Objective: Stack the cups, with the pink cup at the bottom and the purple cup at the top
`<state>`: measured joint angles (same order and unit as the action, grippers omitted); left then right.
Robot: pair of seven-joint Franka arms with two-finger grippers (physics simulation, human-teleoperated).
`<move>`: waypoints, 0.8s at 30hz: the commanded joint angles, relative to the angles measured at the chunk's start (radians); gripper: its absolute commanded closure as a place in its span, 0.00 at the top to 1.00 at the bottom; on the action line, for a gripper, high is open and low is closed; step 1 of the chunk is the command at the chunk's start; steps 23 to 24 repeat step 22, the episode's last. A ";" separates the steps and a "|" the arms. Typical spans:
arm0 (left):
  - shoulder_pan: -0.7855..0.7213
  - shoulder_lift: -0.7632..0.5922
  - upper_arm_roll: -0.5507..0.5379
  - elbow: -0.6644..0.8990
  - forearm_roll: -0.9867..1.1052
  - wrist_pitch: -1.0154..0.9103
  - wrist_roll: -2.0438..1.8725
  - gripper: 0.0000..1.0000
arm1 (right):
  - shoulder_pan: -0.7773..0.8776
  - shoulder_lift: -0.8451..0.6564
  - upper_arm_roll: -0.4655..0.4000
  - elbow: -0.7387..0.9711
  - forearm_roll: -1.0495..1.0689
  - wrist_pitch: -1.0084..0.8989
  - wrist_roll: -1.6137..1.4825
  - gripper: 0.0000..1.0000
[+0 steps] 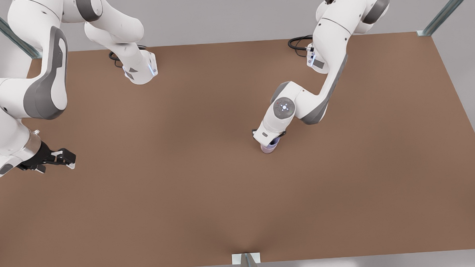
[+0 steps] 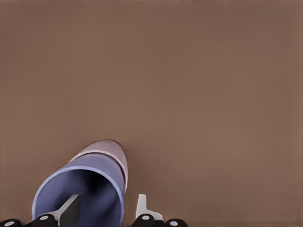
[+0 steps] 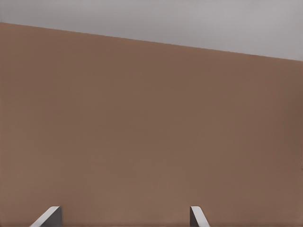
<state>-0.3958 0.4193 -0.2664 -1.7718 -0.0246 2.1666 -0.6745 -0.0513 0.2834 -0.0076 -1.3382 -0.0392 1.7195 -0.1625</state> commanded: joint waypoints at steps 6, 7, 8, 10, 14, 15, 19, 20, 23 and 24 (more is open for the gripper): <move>0.002 -0.088 0.228 0.199 0.009 -0.366 0.367 1.00 | 0.001 0.000 0.000 0.001 0.002 0.005 -0.008 1.00; 0.002 -0.112 0.292 0.207 0.008 -0.402 0.472 1.00 | -0.001 0.000 0.000 0.001 0.002 0.008 -0.008 1.00; 0.002 -0.145 0.355 0.207 0.008 -0.441 0.594 1.00 | 0.001 0.000 0.000 0.001 0.002 0.015 -0.008 1.00; 0.070 -0.194 0.378 0.253 0.017 -0.522 0.753 1.00 | 0.001 0.000 0.000 0.001 0.002 0.015 -0.008 1.00; 0.239 -0.235 0.217 0.307 0.112 -0.525 0.862 1.00 | 0.001 0.000 0.000 0.001 0.002 0.017 -0.008 1.00; 0.261 -0.235 0.207 0.321 0.112 -0.522 0.866 1.00 | 0.001 0.000 0.000 0.001 0.002 0.017 -0.008 1.00; 0.319 -0.229 0.161 0.341 0.110 -0.518 0.889 1.00 | 0.001 0.000 0.000 0.001 0.002 0.017 -0.008 1.00; 0.319 -0.229 0.161 0.341 0.110 -0.518 0.889 1.00 | -0.001 0.000 0.000 0.001 0.002 0.015 -0.008 1.00; 0.319 -0.229 0.161 0.341 0.109 -0.519 0.891 1.00 | -0.001 0.000 0.000 -0.001 0.002 0.015 -0.008 1.00; 0.319 -0.229 0.161 0.341 0.109 -0.519 0.891 1.00 | -0.001 0.000 0.000 -0.001 0.002 0.015 -0.008 1.00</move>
